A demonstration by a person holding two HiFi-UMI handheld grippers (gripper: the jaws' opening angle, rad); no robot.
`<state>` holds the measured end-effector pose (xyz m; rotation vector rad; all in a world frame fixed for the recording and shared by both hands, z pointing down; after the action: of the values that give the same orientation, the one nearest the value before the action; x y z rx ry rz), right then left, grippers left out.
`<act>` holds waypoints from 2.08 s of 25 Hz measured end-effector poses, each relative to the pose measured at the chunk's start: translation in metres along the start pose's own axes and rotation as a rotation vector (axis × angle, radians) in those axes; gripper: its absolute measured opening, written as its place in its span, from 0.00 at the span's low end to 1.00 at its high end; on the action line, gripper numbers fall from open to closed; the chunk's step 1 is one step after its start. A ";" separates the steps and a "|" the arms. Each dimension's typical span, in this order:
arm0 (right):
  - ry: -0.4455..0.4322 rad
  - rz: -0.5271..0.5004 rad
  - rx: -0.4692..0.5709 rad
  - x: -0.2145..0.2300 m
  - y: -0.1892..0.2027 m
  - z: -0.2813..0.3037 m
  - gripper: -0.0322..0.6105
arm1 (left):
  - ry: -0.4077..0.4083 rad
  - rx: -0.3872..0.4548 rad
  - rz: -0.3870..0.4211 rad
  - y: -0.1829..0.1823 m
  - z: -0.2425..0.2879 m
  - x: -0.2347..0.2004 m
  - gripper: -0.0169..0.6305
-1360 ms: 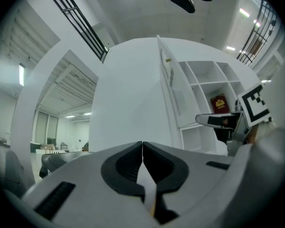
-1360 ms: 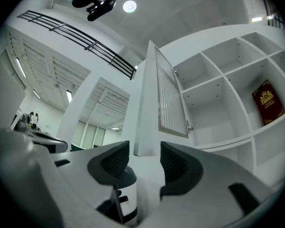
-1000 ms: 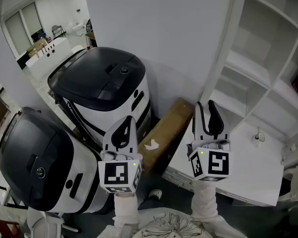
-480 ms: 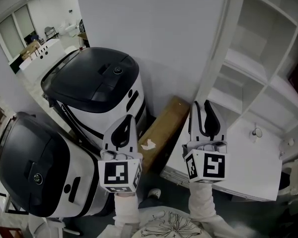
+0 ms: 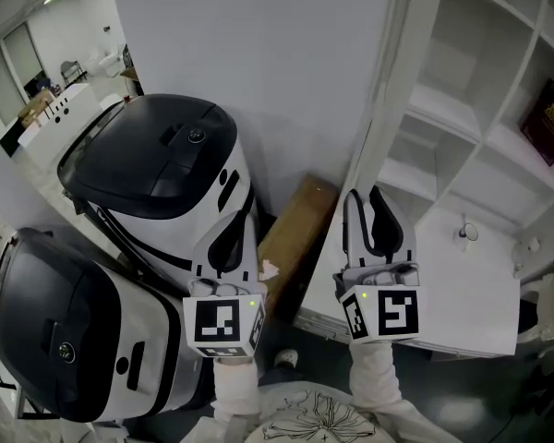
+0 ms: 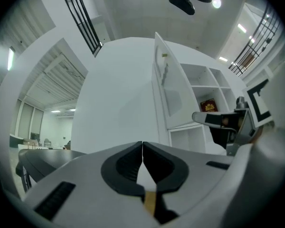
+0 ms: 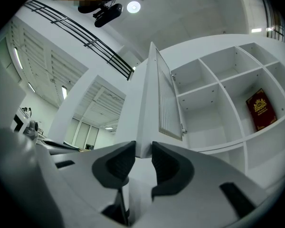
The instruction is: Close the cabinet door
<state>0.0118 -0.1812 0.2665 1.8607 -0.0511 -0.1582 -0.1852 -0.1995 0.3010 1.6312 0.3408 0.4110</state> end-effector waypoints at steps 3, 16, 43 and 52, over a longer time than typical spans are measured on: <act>0.009 0.006 -0.001 0.004 -0.001 -0.004 0.21 | 0.033 0.004 0.000 0.000 0.006 0.006 0.03; 0.116 -0.032 -0.022 0.029 -0.006 -0.029 0.17 | 0.186 0.010 -0.026 0.004 0.032 0.038 0.03; 0.216 -0.024 -0.016 0.057 -0.005 -0.047 0.15 | 0.416 0.021 -0.063 0.015 0.069 0.079 0.03; 0.233 -0.003 -0.017 0.080 -0.004 -0.055 0.15 | 0.432 0.018 -0.070 0.015 0.079 0.093 0.03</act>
<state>0.0980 -0.1371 0.2717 1.8506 0.1139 0.0562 -0.0664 -0.2284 0.3152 1.5353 0.7250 0.7098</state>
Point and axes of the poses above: the fingertips, and each gripper's own axes: z forward along the fingers, x to its right, y out of its underside, the point moved 6 cm from there along -z, backward along the fingers, and after that the axes turned 2 degrees about y, right-handed, at the moved point
